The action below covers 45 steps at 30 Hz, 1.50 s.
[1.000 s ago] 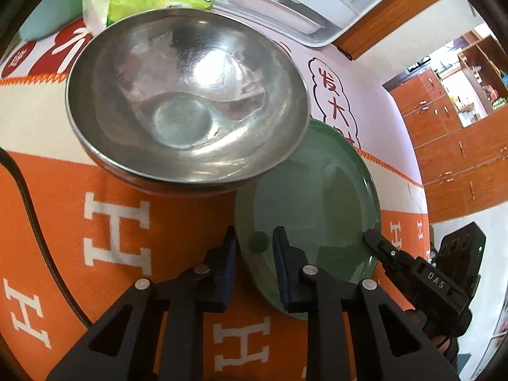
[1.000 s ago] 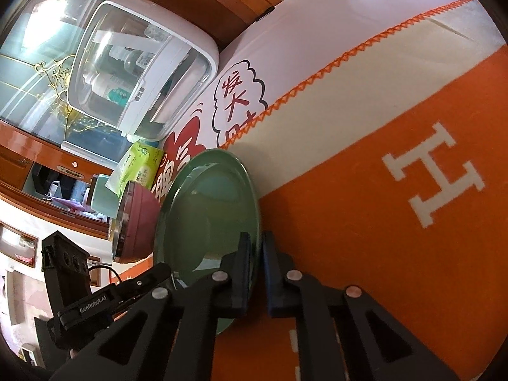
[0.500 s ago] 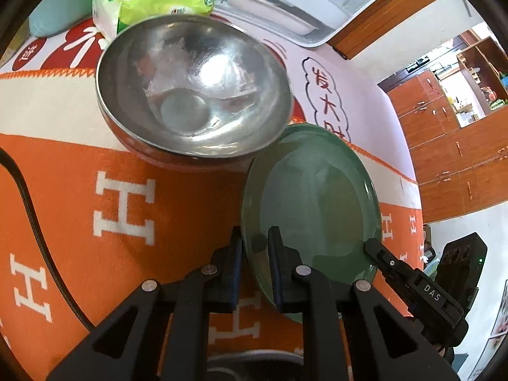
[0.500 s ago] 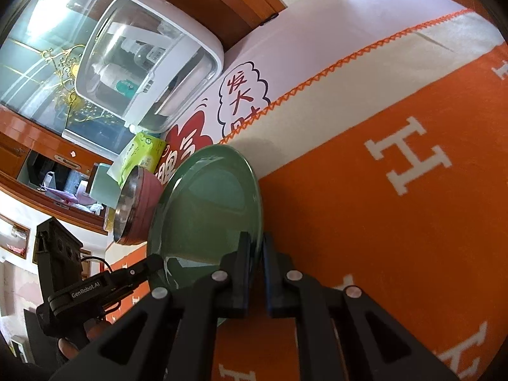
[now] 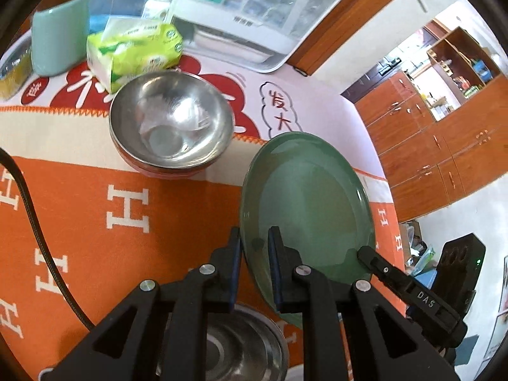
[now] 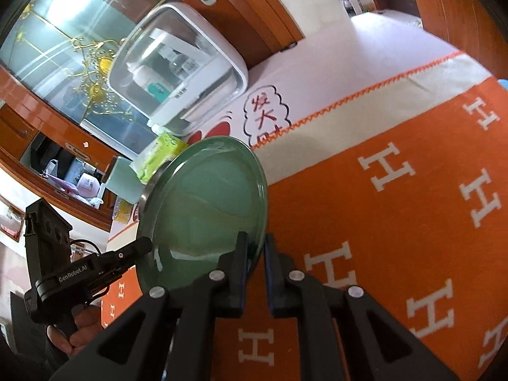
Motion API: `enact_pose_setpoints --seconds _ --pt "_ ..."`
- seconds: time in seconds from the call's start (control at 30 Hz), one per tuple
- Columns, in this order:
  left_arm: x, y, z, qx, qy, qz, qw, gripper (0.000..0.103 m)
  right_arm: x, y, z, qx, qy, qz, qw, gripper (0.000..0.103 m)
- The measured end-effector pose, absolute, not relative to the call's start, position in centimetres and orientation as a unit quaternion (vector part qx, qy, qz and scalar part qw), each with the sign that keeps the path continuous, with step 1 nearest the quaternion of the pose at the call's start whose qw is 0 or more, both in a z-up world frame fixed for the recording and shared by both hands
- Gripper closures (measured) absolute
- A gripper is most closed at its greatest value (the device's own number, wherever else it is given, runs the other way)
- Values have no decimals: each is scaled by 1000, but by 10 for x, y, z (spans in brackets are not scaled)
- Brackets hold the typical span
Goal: Organize plates and bowls
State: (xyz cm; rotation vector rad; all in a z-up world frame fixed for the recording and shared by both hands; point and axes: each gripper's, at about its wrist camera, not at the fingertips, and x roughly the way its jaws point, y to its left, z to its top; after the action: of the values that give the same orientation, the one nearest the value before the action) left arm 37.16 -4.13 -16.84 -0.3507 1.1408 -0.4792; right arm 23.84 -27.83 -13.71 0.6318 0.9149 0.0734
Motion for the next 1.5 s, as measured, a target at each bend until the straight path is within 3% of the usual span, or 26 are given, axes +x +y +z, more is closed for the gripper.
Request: enact_pose_setpoints --seconds 0.9,1.5 --pt "247 3 -82 -137 467 -288 825 90 121 -230 -48 255 382 41 887 93" --pt "176 18 -80 -102 474 -317 815 89 47 -212 -56 267 391 31 880 91"
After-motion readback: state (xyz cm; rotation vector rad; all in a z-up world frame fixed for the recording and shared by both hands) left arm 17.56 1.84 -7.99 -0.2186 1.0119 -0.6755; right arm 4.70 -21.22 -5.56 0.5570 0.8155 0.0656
